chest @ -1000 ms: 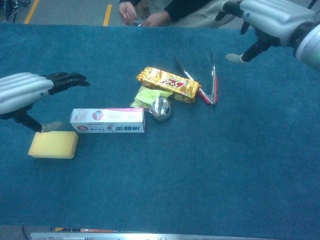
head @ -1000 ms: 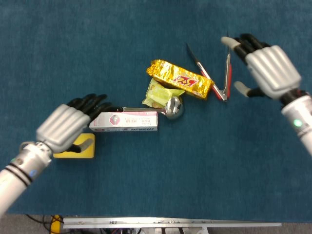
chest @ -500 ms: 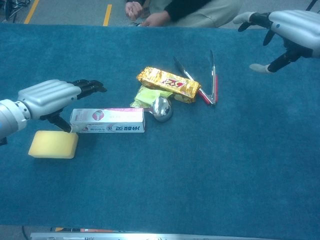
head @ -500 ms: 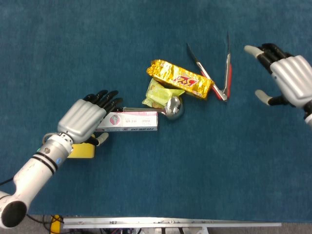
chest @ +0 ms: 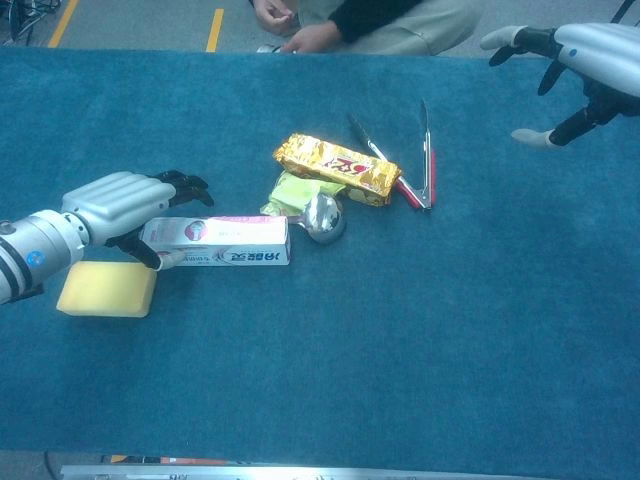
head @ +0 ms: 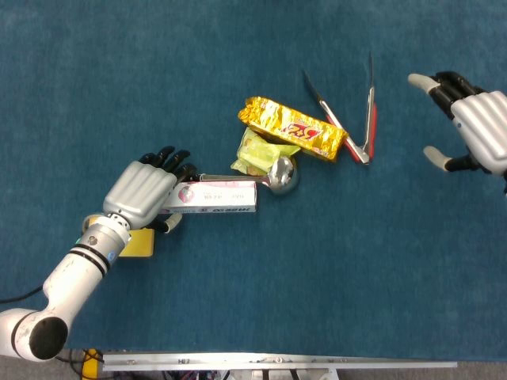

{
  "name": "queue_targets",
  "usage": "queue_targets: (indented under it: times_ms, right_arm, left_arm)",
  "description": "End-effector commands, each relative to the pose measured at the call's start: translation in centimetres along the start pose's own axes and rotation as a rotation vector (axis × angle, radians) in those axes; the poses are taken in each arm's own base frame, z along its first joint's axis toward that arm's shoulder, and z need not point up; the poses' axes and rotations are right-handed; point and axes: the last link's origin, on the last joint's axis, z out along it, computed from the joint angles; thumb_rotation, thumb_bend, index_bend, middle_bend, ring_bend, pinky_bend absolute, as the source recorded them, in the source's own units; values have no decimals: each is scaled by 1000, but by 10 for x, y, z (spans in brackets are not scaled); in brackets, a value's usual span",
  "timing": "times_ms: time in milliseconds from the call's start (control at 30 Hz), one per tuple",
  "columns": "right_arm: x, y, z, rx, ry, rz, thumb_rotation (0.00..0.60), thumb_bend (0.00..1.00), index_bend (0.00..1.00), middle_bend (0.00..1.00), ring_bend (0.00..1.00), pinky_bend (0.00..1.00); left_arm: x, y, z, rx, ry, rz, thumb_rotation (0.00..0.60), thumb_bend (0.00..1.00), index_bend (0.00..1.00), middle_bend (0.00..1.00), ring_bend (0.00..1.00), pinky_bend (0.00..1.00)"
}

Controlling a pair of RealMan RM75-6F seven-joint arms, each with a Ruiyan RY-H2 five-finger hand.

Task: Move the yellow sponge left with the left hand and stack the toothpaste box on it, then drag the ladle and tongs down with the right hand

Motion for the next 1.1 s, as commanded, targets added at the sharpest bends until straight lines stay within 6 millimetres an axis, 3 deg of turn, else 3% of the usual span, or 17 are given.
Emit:
queue_targets:
  times_ms: [33,267,433,600,700,867,1100]
  right_arm:
    - [1,1,0,-2,1,6,600,259,0,189,102,328]
    - [2,3,-2,-5,-2,18,600,258,0,191,102,328]
    - [4,5,-2,-10,1,38,600,257,0,195,102,327]
    - [6,6,-3,-12,9,49,600,256,0,196,102,327]
    - [6,6,-3,-10,13,53,600,256,0,197,102,327]
    - [7,8,-3,-18,12,58,600,256,0,197,102,327]
    - [7,9,-4,-17,17,67,600,256,0,198,102,327]
  left_arm:
    - [-2,0,2,6,2,-4,502,342,175,81,41,163]
    - [-8,3,7,8,11,-30,517,342,251,115,80,165]
    - [-11,6,12,6,47,-69,598,342,367,177,101,165]
    - [-16,7,17,5,57,-90,600,342,402,238,113,165]
    - [-16,7,19,4,77,-125,600,342,445,321,174,177]
    - [-7,-1,11,1,108,-160,600,342,480,404,254,211]
    - [12,-18,-13,6,155,-159,600,342,481,409,257,215]
